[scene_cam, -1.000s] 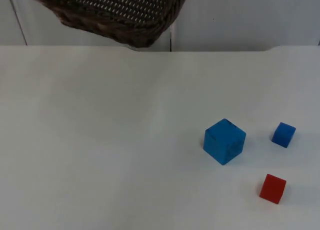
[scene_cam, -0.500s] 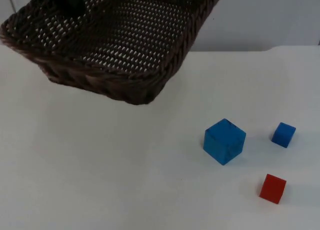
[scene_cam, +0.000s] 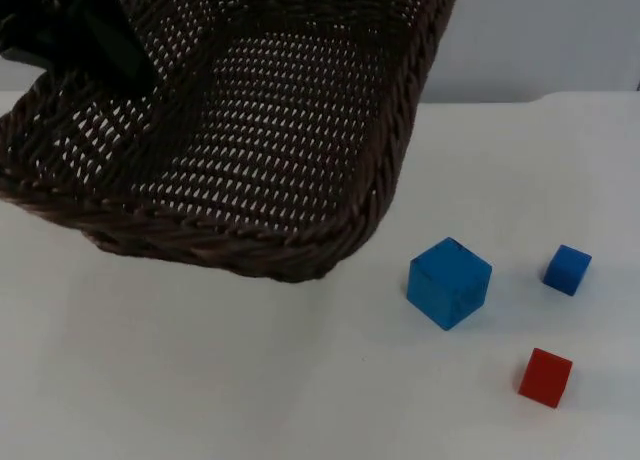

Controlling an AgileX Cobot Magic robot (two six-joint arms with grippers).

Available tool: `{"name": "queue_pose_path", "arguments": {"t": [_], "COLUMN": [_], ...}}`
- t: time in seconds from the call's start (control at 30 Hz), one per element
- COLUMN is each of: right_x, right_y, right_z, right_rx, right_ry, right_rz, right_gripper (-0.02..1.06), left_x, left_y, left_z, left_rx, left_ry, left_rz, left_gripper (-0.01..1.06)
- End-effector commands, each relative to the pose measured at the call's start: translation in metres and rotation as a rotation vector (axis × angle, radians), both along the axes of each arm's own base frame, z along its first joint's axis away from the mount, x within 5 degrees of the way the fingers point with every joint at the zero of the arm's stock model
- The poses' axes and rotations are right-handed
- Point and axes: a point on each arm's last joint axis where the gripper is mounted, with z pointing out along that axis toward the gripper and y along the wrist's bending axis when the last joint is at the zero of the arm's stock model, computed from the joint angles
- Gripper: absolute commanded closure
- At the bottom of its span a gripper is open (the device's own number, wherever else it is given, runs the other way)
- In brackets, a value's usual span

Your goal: Pick up the basket with the left hand and place the largest block into the basket with the right hand.

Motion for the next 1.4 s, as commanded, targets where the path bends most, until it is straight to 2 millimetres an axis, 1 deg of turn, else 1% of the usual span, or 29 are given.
{"name": "queue_pose_path", "arguments": {"t": [0.0, 0.03, 0.13, 0.2, 0.3, 0.37, 0.4, 0.57, 0.6, 0.77, 0.8, 0.93, 1.17, 1.37], "right_x": [0.000, 0.000, 0.000, 0.000, 0.000, 0.000, 0.000, 0.000, 0.000, 0.000, 0.000, 0.000, 0.000, 0.000], "right_y": [0.000, 0.000, 0.000, 0.000, 0.000, 0.000, 0.000, 0.000, 0.000, 0.000, 0.000, 0.000, 0.001, 0.002], "right_z": [0.000, 0.000, 0.000, 0.000, 0.000, 0.000, 0.000, 0.000, 0.000, 0.000, 0.000, 0.000, 0.000, 0.001], "right_rx": [0.002, 0.002, 0.002, 0.002, 0.002, 0.002, 0.002, 0.002, 0.002, 0.002, 0.002, 0.002, 0.011, 0.026], "right_ry": [-0.008, -0.008, -0.008, -0.008, -0.008, -0.008, -0.008, -0.008, -0.008, -0.008, -0.008, -0.008, -0.011, -0.012], "right_rz": [-0.010, -0.010, -0.010, -0.010, -0.010, -0.010, -0.010, -0.010, -0.010, -0.010, -0.010, -0.010, -0.004, 0.005], "right_gripper": [-0.01, -0.01, -0.01, -0.01, -0.01, -0.01, -0.01, -0.01, -0.01, -0.01, -0.01, -0.01, -0.01, -0.01], "left_x": [-0.015, -0.015, -0.026, -0.029, -0.041, -0.049, -0.049, -0.070, -0.070, -0.092, -0.092, -0.103, -0.107, -0.107], "left_y": [0.000, 0.000, 0.003, 0.004, 0.007, 0.008, 0.008, 0.012, 0.012, 0.016, 0.016, 0.018, 0.020, 0.020], "left_z": [-0.009, -0.009, -0.021, -0.023, -0.029, -0.030, -0.030, -0.036, -0.036, -0.035, -0.035, -0.038, -0.046, -0.047], "left_rx": [-0.047, -0.047, -0.044, -0.045, -0.049, -0.059, -0.059, -0.071, -0.071, -0.072, -0.072, -0.063, -0.040, -0.050], "left_ry": [0.030, 0.030, 0.041, 0.042, 0.051, 0.056, 0.056, 0.039, 0.039, 0.004, 0.004, 0.004, 0.018, 0.026], "left_rz": [0.055, 0.055, 0.117, 0.137, 0.185, 0.199, 0.199, 0.248, 0.248, 0.266, 0.266, 0.264, 0.265, 0.273], "left_gripper": [1.05, 1.05, 1.05, 1.05, 1.05, 1.05, 1.05, 1.05, 1.05, 1.05, 1.05, 1.05, 1.05, 1.05]}}
